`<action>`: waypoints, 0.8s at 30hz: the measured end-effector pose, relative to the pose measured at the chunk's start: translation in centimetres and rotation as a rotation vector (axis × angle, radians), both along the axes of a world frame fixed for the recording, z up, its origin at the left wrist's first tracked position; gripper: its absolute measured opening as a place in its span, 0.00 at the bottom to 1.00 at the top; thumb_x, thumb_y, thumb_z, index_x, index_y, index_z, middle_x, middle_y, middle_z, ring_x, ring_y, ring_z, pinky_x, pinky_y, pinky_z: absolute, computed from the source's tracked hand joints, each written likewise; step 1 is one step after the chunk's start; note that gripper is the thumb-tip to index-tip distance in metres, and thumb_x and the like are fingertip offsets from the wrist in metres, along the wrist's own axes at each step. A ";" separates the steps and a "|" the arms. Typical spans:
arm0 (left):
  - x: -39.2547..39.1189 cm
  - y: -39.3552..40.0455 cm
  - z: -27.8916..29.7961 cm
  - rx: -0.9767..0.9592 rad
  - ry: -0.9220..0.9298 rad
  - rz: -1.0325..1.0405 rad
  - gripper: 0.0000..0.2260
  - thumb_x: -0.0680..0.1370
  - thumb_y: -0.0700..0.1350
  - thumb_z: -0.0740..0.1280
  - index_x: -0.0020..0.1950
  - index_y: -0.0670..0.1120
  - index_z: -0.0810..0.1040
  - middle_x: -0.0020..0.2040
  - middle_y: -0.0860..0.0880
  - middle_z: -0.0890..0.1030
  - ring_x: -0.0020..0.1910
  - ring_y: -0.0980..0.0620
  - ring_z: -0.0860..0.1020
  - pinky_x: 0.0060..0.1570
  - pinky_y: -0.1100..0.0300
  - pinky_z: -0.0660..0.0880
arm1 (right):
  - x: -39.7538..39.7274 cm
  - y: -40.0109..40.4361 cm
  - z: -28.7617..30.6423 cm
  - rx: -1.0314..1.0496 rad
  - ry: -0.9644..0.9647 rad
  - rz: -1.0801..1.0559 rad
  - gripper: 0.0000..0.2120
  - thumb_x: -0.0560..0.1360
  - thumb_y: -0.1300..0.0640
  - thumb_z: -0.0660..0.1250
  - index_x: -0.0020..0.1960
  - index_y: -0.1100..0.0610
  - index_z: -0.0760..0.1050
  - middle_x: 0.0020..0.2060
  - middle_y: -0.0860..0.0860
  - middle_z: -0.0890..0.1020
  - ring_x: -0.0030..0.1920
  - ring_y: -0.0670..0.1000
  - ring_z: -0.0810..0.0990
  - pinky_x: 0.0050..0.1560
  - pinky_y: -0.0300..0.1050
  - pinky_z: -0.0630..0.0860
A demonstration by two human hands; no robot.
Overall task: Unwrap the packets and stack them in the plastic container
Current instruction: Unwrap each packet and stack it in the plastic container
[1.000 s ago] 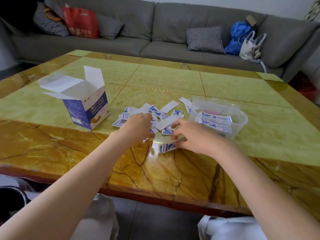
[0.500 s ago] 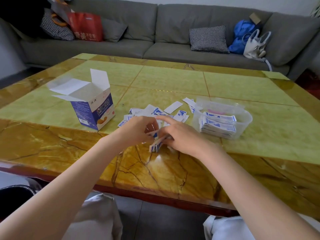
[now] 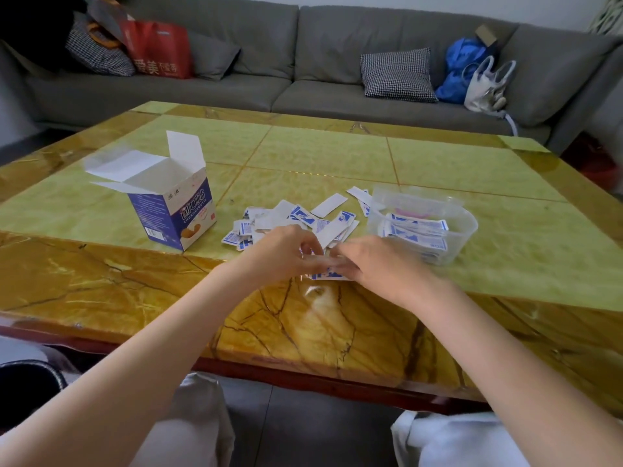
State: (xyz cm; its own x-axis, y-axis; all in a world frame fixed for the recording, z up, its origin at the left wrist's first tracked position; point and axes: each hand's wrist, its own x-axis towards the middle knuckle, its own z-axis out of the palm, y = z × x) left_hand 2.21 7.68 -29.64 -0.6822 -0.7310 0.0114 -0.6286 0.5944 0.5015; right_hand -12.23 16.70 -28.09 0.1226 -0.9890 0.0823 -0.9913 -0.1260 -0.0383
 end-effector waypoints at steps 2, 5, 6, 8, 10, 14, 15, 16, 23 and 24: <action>-0.3 0.1 -0.1 -0.022 -0.006 0.005 0.08 0.72 0.51 0.69 0.46 0.47 0.80 0.43 0.50 0.77 0.38 0.55 0.72 0.35 0.69 0.66 | -0.6 0.2 0.2 0.024 0.017 -0.039 0.12 0.77 0.48 0.61 0.58 0.51 0.74 0.52 0.50 0.79 0.51 0.52 0.79 0.39 0.41 0.67; -0.4 0.2 0.0 -0.034 -0.075 -0.021 0.06 0.73 0.46 0.70 0.48 0.47 0.80 0.43 0.49 0.79 0.39 0.53 0.74 0.33 0.68 0.67 | -1.6 0.8 0.5 0.101 0.028 -0.104 0.12 0.76 0.48 0.63 0.57 0.51 0.75 0.46 0.50 0.79 0.46 0.51 0.77 0.36 0.40 0.66; -0.2 0.1 0.0 -0.042 -0.089 -0.020 0.06 0.73 0.46 0.70 0.48 0.47 0.80 0.42 0.50 0.78 0.39 0.54 0.74 0.33 0.67 0.67 | -1.8 0.9 0.4 0.128 0.003 -0.117 0.11 0.77 0.50 0.63 0.57 0.51 0.76 0.42 0.50 0.78 0.42 0.50 0.76 0.32 0.39 0.65; -0.1 0.1 0.1 -0.064 -0.097 -0.013 0.08 0.73 0.45 0.70 0.50 0.46 0.80 0.39 0.53 0.76 0.40 0.54 0.74 0.36 0.65 0.68 | -2.2 1.0 0.0 0.168 -0.132 -0.161 0.08 0.77 0.56 0.63 0.54 0.54 0.77 0.34 0.47 0.75 0.34 0.48 0.77 0.29 0.36 0.68; -0.1 0.2 0.1 -0.078 -0.075 -0.010 0.08 0.73 0.43 0.69 0.51 0.45 0.80 0.39 0.52 0.76 0.41 0.53 0.76 0.41 0.63 0.71 | -2.5 0.8 -0.3 0.173 -0.242 -0.189 0.06 0.77 0.60 0.63 0.51 0.56 0.77 0.33 0.47 0.76 0.29 0.45 0.78 0.32 0.37 0.73; -0.3 0.6 0.3 -0.093 -0.030 -0.011 0.06 0.73 0.41 0.69 0.50 0.44 0.80 0.45 0.47 0.80 0.46 0.49 0.79 0.45 0.59 0.75 | -2.6 0.5 -0.5 0.139 -0.360 -0.184 0.03 0.75 0.62 0.65 0.47 0.57 0.77 0.41 0.47 0.73 0.29 0.43 0.79 0.37 0.38 0.76; -0.4 0.6 0.2 -0.099 -0.025 -0.004 0.07 0.73 0.41 0.69 0.50 0.44 0.80 0.44 0.48 0.80 0.45 0.49 0.78 0.42 0.62 0.73 | -2.5 0.5 -0.5 0.145 -0.388 -0.182 0.03 0.75 0.62 0.65 0.46 0.55 0.77 0.38 0.45 0.75 0.29 0.42 0.80 0.38 0.38 0.76; -0.4 0.5 0.1 -0.100 -0.018 0.008 0.07 0.73 0.40 0.69 0.50 0.43 0.80 0.43 0.49 0.79 0.44 0.50 0.77 0.39 0.65 0.71 | -2.4 0.5 -0.5 0.160 -0.405 -0.183 0.04 0.76 0.62 0.64 0.47 0.54 0.76 0.35 0.44 0.77 0.29 0.41 0.80 0.38 0.38 0.76; -0.5 0.4 0.3 -0.068 0.014 0.078 0.05 0.73 0.40 0.69 0.47 0.41 0.82 0.45 0.47 0.82 0.43 0.49 0.79 0.41 0.61 0.75 | -2.3 0.4 -0.4 0.125 -0.264 -0.188 0.09 0.78 0.60 0.61 0.54 0.57 0.78 0.29 0.44 0.71 0.33 0.47 0.74 0.35 0.39 0.71; -0.5 0.4 0.3 -0.067 0.015 0.081 0.05 0.73 0.40 0.69 0.48 0.41 0.82 0.46 0.46 0.82 0.45 0.48 0.80 0.44 0.58 0.76 | -2.3 0.3 -0.5 0.118 -0.239 -0.180 0.09 0.78 0.61 0.61 0.53 0.58 0.79 0.29 0.45 0.71 0.34 0.49 0.75 0.37 0.40 0.71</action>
State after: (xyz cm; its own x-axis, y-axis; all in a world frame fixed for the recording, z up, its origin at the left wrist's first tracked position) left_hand 1.73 8.11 -29.38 -0.6203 -0.7811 0.0716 -0.6687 0.5743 0.4722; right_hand -14.50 17.02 -28.55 -0.0641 -0.9975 -0.0285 -0.9584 0.0695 -0.2769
